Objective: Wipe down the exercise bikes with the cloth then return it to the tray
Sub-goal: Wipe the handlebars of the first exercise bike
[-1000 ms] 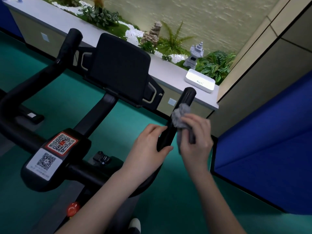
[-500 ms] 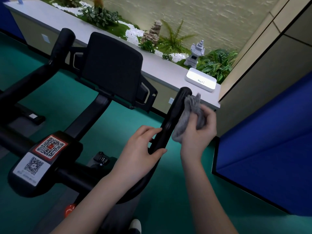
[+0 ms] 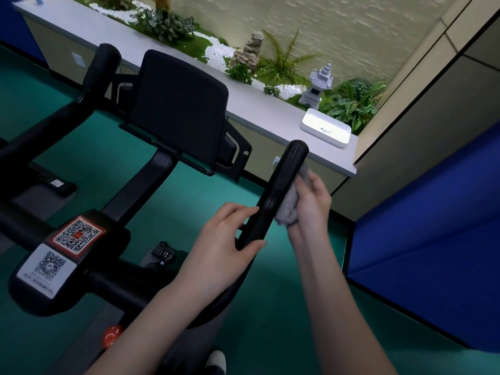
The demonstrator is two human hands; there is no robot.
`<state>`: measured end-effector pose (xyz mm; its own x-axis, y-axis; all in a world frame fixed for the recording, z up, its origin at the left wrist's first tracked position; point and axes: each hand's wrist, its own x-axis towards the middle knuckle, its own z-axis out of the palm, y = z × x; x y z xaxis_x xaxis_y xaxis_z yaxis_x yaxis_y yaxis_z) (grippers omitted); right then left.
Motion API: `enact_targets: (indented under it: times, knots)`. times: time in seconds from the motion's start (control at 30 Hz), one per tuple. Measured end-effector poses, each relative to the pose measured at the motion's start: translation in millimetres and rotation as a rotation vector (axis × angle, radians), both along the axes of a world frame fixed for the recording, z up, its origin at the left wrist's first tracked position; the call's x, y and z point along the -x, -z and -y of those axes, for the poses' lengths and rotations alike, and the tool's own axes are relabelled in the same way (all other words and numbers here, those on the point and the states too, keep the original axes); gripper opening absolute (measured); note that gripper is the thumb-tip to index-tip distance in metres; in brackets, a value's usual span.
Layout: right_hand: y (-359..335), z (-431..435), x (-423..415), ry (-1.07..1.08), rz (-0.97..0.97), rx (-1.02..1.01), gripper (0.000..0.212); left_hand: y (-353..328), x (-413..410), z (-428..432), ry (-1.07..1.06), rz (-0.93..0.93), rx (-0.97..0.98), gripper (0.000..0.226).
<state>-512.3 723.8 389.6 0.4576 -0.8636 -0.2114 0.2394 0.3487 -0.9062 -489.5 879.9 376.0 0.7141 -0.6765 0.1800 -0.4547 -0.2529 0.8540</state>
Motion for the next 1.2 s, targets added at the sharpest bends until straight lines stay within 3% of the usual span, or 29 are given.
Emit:
enact_targets:
  times: [0.17, 0.3, 0.43, 0.6, 0.7, 0.83, 0.93, 1.2]
  knots:
    - [-21, 17, 1, 0.057, 0.021, 0.195, 0.017, 1, 0, -1, 0.011, -0.004, -0.006, 0.050]
    - [-26, 10, 16, 0.162, -0.136, 0.682, 0.023, 1, 0, -1, 0.011, -0.006, -0.004, 0.050]
    - [-23, 2, 19, 0.115, -0.220, 1.134, 0.026, 2, 0, -2, 0.012, -0.006, 0.000, 0.051]
    - [-11, -8, 15, 0.173, -0.246, 1.149, 0.030, 2, -1, -2, 0.020, -0.009, 0.008, 0.051]
    - [-11, -7, 11, 0.181, -0.310, 1.431, 0.025, 2, -3, -2, 0.027, -0.012, 0.004, 0.051]
    - [-31, 4, 4, 0.035, -0.431, 1.759, 0.019, 1, -4, -2, 0.036, -0.024, -0.004, 0.050]
    - [-61, 18, -7, -0.196, -0.583, 1.746, 0.021, 1, -5, -2, 0.039, -0.043, -0.003, 0.050]
    - [-114, 59, -31, -0.734, -0.694, 1.220, 0.019, 2, -4, -3, 0.044, -0.040, -0.012, 0.050]
